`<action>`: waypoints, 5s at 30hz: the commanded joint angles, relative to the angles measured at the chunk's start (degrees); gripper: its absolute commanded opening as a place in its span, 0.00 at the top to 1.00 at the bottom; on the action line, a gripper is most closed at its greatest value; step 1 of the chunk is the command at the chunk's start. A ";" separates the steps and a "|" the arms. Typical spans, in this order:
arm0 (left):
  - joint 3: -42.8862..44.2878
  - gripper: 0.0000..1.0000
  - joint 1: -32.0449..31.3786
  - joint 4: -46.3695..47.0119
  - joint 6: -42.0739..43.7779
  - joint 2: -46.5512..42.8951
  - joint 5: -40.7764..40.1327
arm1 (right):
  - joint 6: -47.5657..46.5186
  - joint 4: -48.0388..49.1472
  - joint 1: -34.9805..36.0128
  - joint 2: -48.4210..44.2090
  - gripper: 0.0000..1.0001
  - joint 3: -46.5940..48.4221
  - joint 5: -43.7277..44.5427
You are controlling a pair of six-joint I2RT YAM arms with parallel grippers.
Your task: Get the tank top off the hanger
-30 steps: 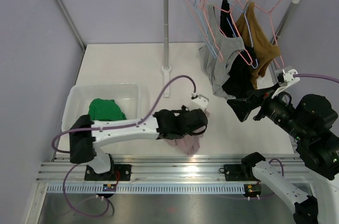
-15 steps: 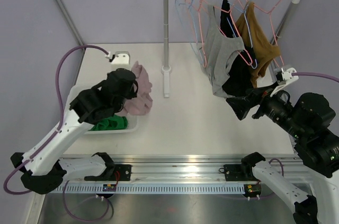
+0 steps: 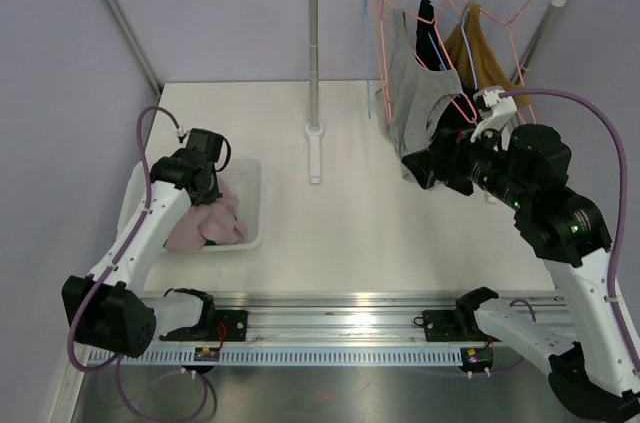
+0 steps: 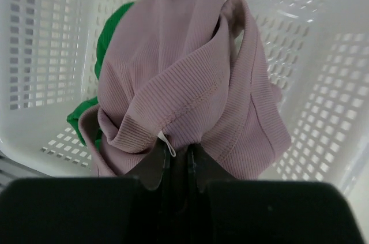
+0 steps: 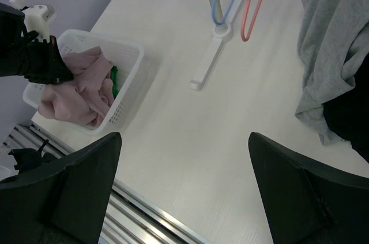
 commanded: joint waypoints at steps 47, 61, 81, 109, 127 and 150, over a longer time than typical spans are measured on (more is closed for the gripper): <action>-1.74 0.01 1.89 3.34 6.75 -39.05 39.67 | -18.32 -6.49 -15.70 58.61 0.76 54.65 4.75; -3.50 0.01 1.89 6.76 5.61 -37.56 41.87 | -13.30 -9.30 -15.70 55.98 1.00 63.17 1.67; 15.48 0.01 -17.30 17.30 4.82 -18.49 30.73 | -6.62 -18.60 -15.61 21.10 1.00 34.26 -5.53; 31.48 0.09 -54.10 48.26 14.57 10.25 6.98 | -5.04 -24.51 -11.04 -1.06 1.00 23.45 -26.89; 25.69 1.00 -54.10 47.64 14.57 10.96 -0.31 | -5.92 -24.33 -8.93 0.08 1.00 21.34 -22.41; 21.04 1.00 -40.39 24.68 -1.86 -5.29 -4.74 | -4.63 1.29 5.57 -10.36 1.00 6.62 -18.48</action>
